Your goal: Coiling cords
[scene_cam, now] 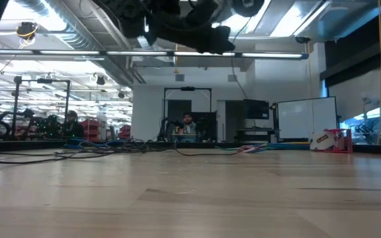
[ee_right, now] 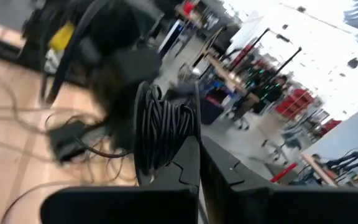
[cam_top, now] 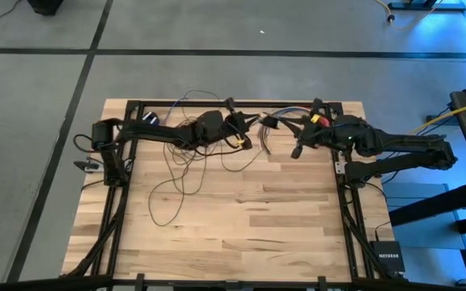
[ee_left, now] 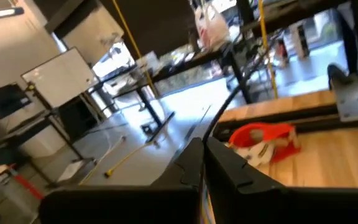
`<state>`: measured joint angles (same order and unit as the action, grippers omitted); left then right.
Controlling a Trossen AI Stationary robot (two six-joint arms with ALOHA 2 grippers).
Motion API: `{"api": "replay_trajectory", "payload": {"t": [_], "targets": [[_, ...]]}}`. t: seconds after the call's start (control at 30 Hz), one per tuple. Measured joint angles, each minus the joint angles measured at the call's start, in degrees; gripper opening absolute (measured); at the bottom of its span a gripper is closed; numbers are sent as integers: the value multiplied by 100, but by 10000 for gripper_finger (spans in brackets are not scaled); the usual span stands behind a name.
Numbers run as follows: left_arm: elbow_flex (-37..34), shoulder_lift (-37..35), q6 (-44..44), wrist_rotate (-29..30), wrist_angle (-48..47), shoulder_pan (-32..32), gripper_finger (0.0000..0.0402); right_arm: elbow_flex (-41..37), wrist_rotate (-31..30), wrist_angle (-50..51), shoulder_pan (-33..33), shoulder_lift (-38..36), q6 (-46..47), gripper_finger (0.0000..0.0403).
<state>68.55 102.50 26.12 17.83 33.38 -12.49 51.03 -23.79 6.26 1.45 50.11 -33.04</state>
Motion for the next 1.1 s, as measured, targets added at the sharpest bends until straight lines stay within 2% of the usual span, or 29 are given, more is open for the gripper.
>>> {"api": "replay_trajectory", "payload": {"t": [0.17, 0.33, 0.57, 0.7, 0.97, 1.1], "targets": [[-3, -340, 136, 214, -520, -27, 7, 4, -30, 675, 2, 52, 50, 3], [-9, -733, 92, 229, -892, 51, 6, 10, -912, 953, 4, 247, -9, 2], [-9, -946, -51, 252, -1009, 360, 6, 11, -1472, 944, 2, 672, -194, 2], [-9, -946, -223, 77, -1021, 494, 4, 9, -1895, 647, 2, 962, -239, 2], [-9, -944, -615, -422, -773, 633, 8, 2, -1855, -420, 2, 1339, -498, 1], [-9, -944, -774, -662, -685, 642, 8, -4, -1531, -941, 7, 1454, -505, 1]]}}
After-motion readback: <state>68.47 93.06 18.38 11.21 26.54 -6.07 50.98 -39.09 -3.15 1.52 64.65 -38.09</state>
